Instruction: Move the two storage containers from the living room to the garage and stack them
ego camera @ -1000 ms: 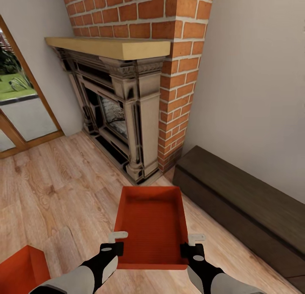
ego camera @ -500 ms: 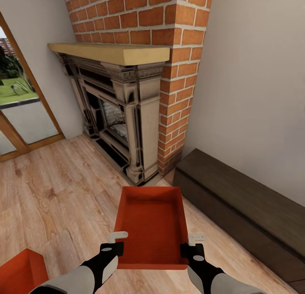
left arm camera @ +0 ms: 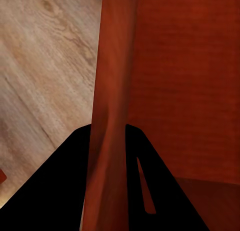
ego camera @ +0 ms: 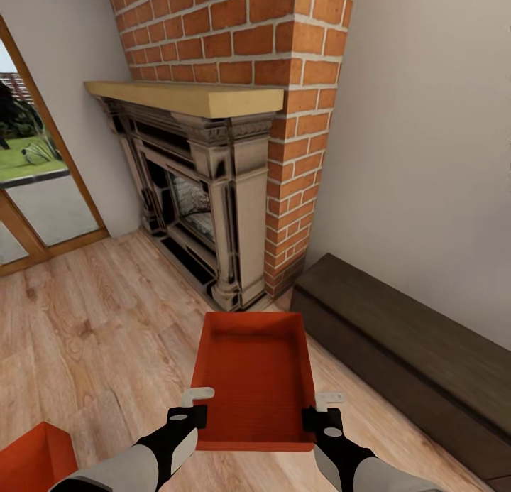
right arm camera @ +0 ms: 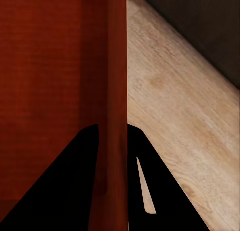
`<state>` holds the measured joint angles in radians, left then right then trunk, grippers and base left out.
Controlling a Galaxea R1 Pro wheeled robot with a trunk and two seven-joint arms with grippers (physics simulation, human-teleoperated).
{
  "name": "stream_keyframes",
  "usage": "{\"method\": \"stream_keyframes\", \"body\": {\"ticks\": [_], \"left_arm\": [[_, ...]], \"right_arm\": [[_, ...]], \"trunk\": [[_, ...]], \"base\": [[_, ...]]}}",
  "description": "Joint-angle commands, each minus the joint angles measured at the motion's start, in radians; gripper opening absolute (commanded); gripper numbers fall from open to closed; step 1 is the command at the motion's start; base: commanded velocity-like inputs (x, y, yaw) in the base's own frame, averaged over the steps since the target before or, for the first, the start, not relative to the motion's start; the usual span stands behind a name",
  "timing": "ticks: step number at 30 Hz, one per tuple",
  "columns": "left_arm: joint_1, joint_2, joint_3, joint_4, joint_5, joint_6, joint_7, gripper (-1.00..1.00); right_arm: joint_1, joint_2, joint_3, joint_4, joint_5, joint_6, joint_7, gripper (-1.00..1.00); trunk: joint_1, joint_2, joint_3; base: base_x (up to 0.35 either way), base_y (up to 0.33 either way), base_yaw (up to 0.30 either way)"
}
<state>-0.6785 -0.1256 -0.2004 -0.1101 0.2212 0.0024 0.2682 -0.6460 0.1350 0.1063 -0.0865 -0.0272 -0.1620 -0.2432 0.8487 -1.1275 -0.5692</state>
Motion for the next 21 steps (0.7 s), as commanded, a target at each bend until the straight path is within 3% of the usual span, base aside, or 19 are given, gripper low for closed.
{"method": "stream_keyframes", "body": {"ticks": [1,21], "left_arm": [[-0.001,0.000,0.013,-0.004,-0.011,-0.001,0.008,-1.00],[-0.001,0.000,0.013,-0.002,-0.010,0.000,0.006,-1.00]], "right_arm": [[0.000,0.000,-0.013,0.005,-0.020,-0.004,-0.003,-1.00],[0.000,0.000,-0.013,0.004,-0.020,-0.004,-0.002,-1.00]], "trunk": [[0.000,-0.001,0.001],[0.000,-0.001,0.034]], "base": [[0.000,0.000,0.000],[0.000,0.000,0.000]]}}
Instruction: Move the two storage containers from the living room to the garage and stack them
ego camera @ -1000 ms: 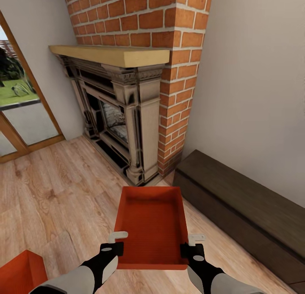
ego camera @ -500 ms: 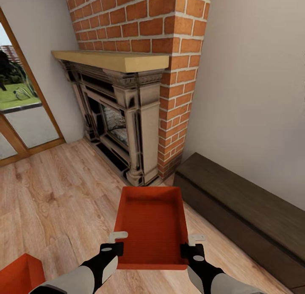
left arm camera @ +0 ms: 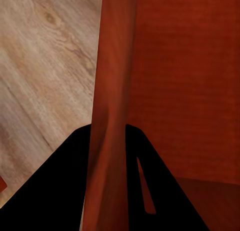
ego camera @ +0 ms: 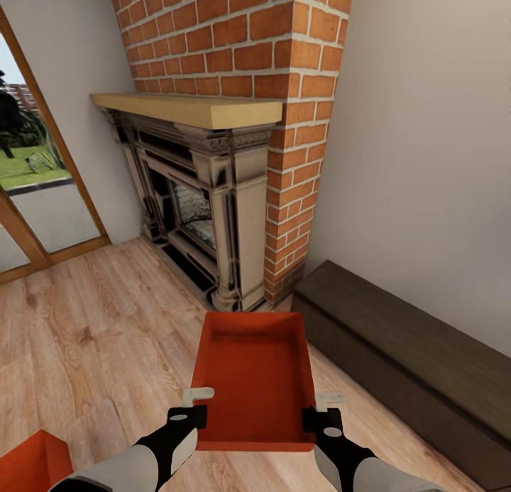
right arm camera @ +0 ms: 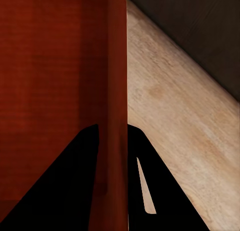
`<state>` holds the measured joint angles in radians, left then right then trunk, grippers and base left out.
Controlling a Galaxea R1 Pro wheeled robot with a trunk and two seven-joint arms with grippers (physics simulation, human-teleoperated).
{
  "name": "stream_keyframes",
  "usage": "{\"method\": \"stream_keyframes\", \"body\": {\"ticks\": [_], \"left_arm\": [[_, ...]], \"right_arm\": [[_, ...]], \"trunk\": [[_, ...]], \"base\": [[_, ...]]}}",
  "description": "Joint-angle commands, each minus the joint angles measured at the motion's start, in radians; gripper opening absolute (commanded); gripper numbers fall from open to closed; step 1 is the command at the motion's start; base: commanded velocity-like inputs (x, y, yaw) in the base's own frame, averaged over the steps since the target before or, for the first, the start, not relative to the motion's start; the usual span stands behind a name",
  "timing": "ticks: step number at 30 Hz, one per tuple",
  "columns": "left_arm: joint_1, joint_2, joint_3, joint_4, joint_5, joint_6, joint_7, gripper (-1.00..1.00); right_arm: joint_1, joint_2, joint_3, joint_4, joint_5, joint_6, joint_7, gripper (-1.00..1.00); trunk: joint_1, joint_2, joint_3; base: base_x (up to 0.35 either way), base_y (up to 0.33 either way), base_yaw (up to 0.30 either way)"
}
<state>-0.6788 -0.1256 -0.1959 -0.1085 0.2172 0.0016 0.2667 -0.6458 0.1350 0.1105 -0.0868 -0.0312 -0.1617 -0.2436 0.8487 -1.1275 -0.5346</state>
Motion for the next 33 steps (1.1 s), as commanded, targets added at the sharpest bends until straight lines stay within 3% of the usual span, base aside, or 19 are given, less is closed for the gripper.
{"method": "stream_keyframes", "body": {"ticks": [1,33], "left_arm": [[-0.001,0.000,0.009,-0.004,-0.006,0.000,0.008,-1.00],[-0.001,0.000,0.009,-0.003,-0.005,0.002,0.009,-1.00]], "right_arm": [[0.000,0.000,-0.017,0.004,-0.016,-0.004,-0.002,-1.00],[0.000,0.002,-0.017,0.004,-0.016,-0.005,-0.002,-1.00]], "trunk": [[0.000,-0.001,0.001],[0.000,-0.001,0.053]], "base": [[0.000,0.000,0.000],[0.000,0.000,0.000]]}}
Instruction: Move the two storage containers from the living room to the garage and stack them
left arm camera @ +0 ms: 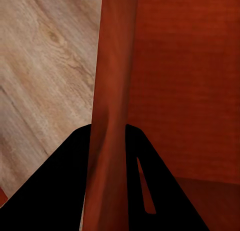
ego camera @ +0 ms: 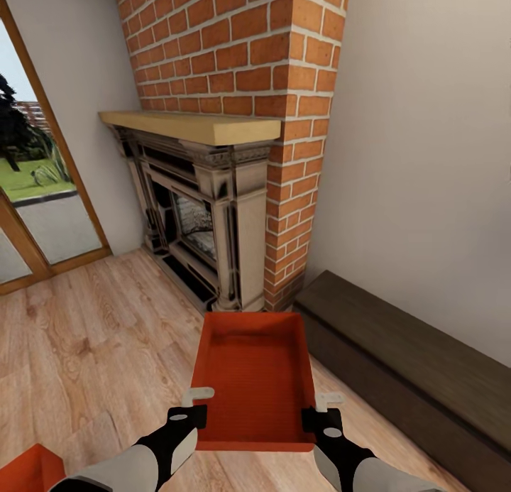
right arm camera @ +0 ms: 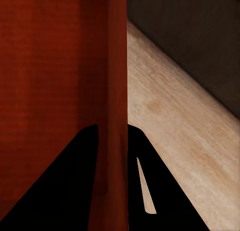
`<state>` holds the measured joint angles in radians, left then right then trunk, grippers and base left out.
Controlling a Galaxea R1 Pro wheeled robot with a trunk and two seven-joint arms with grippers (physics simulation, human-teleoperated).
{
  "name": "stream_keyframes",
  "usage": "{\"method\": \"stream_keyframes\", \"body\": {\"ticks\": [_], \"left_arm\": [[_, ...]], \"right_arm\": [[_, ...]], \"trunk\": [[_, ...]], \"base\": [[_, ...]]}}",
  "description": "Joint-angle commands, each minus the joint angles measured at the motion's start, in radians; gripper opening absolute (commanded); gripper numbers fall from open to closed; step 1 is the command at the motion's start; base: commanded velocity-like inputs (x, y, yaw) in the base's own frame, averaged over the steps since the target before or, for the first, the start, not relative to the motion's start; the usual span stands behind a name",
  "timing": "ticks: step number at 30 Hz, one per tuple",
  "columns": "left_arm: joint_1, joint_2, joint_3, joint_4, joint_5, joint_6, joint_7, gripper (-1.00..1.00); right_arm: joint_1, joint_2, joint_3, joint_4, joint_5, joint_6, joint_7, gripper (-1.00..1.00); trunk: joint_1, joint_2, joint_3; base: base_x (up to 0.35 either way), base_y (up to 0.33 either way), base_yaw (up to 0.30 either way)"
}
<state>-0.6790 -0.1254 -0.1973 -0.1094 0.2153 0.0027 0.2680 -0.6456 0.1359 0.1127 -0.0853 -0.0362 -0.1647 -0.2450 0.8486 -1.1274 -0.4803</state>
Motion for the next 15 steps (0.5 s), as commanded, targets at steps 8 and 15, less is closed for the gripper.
{"method": "stream_keyframes", "body": {"ticks": [8,15], "left_arm": [[-0.001,0.000,0.011,-0.003,-0.004,0.000,0.010,-1.00],[-0.001,0.000,0.011,-0.003,-0.004,0.000,0.010,-1.00]], "right_arm": [[-0.001,0.001,-0.019,0.002,-0.011,-0.002,0.000,-1.00],[0.000,0.001,-0.019,0.002,-0.010,-0.002,0.000,-1.00]], "trunk": [[0.000,-0.001,0.012],[0.000,-0.001,0.024]], "base": [[0.000,0.000,0.000],[0.000,0.000,0.000]]}}
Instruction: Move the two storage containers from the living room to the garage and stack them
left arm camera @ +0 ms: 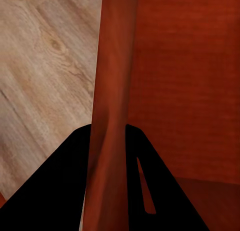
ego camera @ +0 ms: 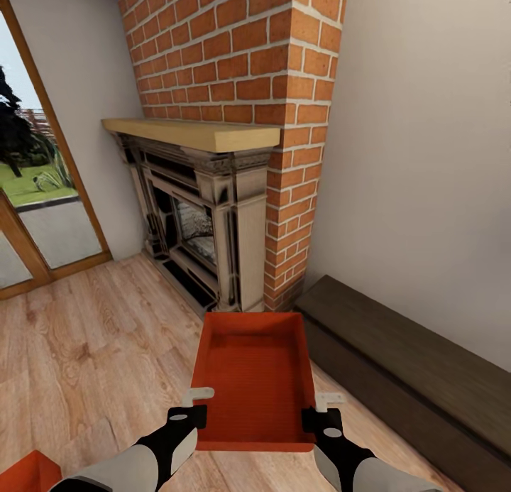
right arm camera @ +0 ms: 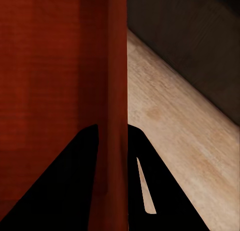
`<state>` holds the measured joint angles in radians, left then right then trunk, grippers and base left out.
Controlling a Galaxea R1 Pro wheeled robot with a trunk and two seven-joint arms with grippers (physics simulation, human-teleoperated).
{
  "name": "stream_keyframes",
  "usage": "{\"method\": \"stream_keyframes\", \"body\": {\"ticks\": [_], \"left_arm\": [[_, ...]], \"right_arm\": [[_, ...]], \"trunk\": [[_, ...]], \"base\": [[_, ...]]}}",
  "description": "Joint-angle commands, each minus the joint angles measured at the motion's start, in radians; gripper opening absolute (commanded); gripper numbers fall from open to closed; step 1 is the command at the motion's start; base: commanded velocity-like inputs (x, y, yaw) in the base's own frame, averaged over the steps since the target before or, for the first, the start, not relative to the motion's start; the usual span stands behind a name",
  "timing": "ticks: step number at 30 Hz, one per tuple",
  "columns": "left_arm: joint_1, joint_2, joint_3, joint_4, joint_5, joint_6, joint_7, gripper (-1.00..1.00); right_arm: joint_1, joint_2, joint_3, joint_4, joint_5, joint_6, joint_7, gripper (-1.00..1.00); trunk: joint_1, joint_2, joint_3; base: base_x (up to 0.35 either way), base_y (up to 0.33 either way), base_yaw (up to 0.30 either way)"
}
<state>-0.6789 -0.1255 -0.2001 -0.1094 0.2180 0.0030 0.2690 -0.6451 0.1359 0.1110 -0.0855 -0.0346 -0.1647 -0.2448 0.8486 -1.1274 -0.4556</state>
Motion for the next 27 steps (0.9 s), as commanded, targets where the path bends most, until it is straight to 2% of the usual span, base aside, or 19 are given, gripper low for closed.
{"method": "stream_keyframes", "body": {"ticks": [1,27], "left_arm": [[-0.001,0.000,0.014,-0.003,-0.006,0.000,0.009,-1.00],[-0.001,-0.002,0.014,-0.004,-0.006,0.000,0.009,-1.00]], "right_arm": [[-0.001,0.001,-0.017,0.003,-0.011,-0.003,-0.001,-1.00],[-0.001,0.001,-0.017,0.003,-0.011,-0.002,-0.001,-1.00]], "trunk": [[0.000,-0.001,0.001],[0.000,-0.001,0.043]], "base": [[0.000,0.000,0.000],[0.000,0.000,0.000]]}}
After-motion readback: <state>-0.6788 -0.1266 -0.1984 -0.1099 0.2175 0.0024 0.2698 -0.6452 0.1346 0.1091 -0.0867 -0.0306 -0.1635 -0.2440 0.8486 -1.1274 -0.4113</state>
